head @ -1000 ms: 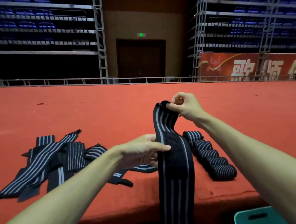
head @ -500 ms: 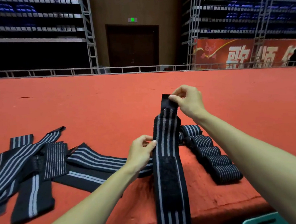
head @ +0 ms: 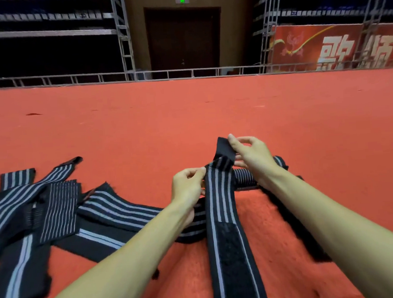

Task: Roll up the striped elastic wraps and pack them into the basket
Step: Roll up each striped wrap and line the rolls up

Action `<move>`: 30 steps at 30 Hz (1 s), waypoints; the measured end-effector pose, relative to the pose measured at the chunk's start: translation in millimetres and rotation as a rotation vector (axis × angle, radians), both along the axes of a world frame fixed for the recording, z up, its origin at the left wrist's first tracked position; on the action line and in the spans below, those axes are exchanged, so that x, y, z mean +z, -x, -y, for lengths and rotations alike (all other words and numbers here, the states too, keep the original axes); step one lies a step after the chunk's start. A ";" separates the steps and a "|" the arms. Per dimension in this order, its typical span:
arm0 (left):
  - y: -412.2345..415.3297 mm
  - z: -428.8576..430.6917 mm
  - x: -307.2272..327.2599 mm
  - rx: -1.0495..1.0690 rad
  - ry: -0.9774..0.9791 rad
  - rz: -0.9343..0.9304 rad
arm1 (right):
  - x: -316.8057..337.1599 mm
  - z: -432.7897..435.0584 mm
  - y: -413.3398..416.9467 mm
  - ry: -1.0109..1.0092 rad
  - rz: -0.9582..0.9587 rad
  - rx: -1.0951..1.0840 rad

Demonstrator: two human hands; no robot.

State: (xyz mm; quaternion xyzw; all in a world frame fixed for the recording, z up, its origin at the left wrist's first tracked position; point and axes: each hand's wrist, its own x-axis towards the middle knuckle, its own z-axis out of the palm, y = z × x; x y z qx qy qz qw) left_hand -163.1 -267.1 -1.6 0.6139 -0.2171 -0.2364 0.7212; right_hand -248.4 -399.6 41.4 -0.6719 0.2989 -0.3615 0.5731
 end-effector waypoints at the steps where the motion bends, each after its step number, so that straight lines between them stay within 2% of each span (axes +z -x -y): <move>1: -1.7 2.5 -0.7 -0.006 0.008 -0.021 | -6.4 3.2 2.4 -0.078 -0.023 0.052; 5: -9.3 8.3 -7.8 -0.047 0.011 -0.012 | -25.9 9.4 5.8 -0.128 -0.143 0.173; 9: -13.5 5.4 -11.6 -0.097 0.006 0.060 | -28.5 6.1 1.4 -0.128 -0.071 0.105; 12: -26.0 -12.8 -13.6 -0.217 -0.171 0.356 | -22.6 0.9 1.7 -0.076 0.017 0.096; 15: -40.1 -42.9 -23.1 -0.447 -0.490 0.802 | -15.2 -3.7 2.4 -0.039 0.077 0.053; 17: -48.4 -56.9 -23.2 -0.384 -0.546 0.961 | -11.7 -6.5 1.0 -0.022 0.095 0.004; 20: -69.0 -76.4 -16.1 -0.141 -0.638 1.062 | -12.0 -14.6 -8.5 0.010 0.083 -0.041; 22: -86.6 -90.1 -18.8 -0.068 -0.757 1.106 | -16.8 -20.8 -19.8 0.018 0.054 -0.034; 24: -98.7 -102.4 -27.8 -0.056 -0.793 1.096 | -23.9 -24.9 -34.1 0.024 0.016 -0.017; 30: -106.9 -115.6 -69.4 0.010 -0.539 0.942 | -42.4 -13.8 -88.1 0.141 -0.085 -0.059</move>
